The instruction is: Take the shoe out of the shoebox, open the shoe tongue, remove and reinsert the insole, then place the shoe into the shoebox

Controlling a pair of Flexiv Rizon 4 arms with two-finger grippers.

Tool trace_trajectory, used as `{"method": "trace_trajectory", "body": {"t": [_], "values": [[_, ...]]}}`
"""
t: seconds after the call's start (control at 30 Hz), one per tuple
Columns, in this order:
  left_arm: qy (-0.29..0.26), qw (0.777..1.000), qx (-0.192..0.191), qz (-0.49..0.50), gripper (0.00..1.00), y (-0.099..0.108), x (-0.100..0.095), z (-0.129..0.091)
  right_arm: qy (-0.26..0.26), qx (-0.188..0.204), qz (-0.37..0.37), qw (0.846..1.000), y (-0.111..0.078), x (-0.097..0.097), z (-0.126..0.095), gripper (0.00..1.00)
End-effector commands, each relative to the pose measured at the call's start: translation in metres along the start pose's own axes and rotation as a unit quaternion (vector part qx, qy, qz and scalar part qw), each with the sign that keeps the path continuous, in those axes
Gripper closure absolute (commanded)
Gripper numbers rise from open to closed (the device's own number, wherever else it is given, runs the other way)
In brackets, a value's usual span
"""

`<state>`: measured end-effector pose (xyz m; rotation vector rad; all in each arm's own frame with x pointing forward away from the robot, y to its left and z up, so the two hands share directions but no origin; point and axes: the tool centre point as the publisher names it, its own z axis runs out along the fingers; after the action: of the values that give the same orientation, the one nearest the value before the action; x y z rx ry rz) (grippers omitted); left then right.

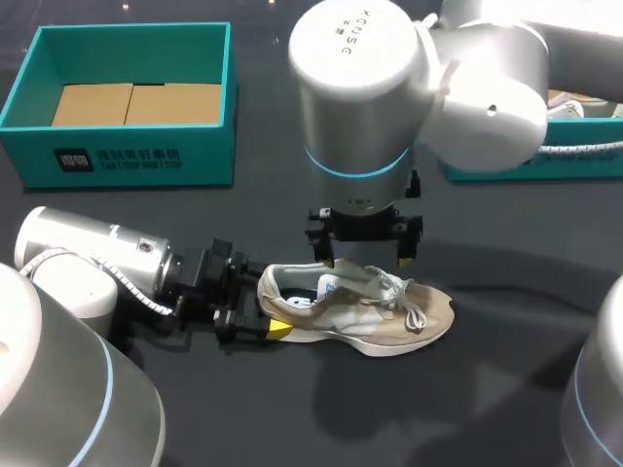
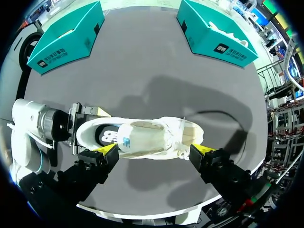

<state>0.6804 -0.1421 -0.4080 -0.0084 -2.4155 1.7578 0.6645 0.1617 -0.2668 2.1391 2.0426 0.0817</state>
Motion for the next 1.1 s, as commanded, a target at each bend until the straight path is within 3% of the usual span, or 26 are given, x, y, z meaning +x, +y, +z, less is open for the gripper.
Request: {"method": "trace_trajectory", "body": {"t": [0.03, 0.53, 1.1], "values": [[-0.001, 1.0, 0.0, 0.0, 1.0, 0.001, 0.002, 0.0, -0.145, -0.013, 0.104, 0.984, -0.011, 0.049, 0.01, 0.0], [-0.001, 1.0, 0.0, 0.0, 1.0, 0.001, 0.002, 0.0, -0.206, 0.011, 0.124, 0.971, -0.014, 0.069, 0.04, 0.0], [-0.001, 1.0, 0.0, 0.0, 1.0, 0.001, 0.002, 0.0, -0.272, -0.008, 0.168, 0.947, -0.011, 0.064, 0.063, 0.0]]}}
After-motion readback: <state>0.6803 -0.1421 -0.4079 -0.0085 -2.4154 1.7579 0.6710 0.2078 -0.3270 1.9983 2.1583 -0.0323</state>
